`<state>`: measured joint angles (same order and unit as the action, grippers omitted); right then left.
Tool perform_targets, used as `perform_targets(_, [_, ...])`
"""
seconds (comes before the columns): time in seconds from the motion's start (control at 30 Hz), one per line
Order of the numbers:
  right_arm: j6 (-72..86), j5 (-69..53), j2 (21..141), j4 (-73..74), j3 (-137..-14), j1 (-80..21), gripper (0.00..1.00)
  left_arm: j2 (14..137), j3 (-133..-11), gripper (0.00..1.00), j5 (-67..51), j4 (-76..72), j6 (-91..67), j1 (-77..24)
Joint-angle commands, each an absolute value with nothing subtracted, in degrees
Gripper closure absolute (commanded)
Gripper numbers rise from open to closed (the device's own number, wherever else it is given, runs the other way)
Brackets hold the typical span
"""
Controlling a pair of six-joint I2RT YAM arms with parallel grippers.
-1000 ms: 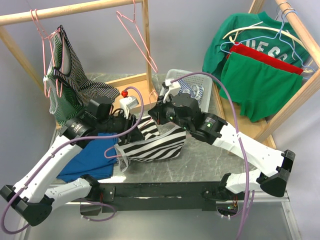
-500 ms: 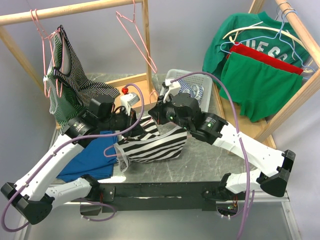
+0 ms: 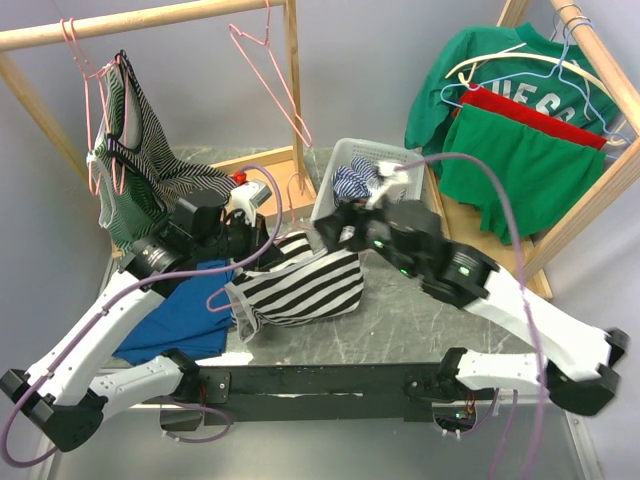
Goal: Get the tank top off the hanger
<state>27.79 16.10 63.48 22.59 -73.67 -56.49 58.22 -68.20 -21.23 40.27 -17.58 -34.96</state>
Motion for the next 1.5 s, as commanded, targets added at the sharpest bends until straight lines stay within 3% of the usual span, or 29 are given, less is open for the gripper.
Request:
perform_targets(0.0, [32.3,23.4,56.2,26.6,-69.7,-56.4,0.22,55.4,-69.8,0.99,-19.6,39.1,-18.3,-34.9])
perform_targets(0.23, [36.2,20.9,58.2,30.1,-65.0,-55.1,0.3,54.8,-72.8,0.99,-22.1,40.3,-17.9,-34.9])
perform_targets(0.37, [38.6,13.5,57.8,26.4,-62.1,-51.9,0.37,53.8,-73.3,0.99,-22.8,41.0,-18.3,-34.9])
perform_targets(1.1, [41.0,14.3,60.9,20.9,-62.1,-49.6,0.38,51.1,-70.6,0.99,-26.6,39.5,-19.8,-34.9])
perform_targets(1.2, [41.0,15.9,62.8,23.4,-63.6,-49.3,0.5,50.7,-70.7,0.99,-26.6,39.5,-19.9,-34.9])
perform_targets(1.23, [41.0,16.3,63.0,23.4,-63.5,-49.1,0.67,50.5,-70.7,0.99,-26.5,39.7,-19.8,-34.9])
perform_targets(1.33, [40.7,17.4,61.8,23.2,-63.3,-49.1,0.96,50.4,-70.7,0.99,-25.7,40.4,-19.4,-34.9])
perform_targets(1.47, [40.3,20.4,59.2,24.2,-63.1,-48.0,1.0,50.2,-70.8,0.99,-25.4,41.4,-18.7,-34.9])
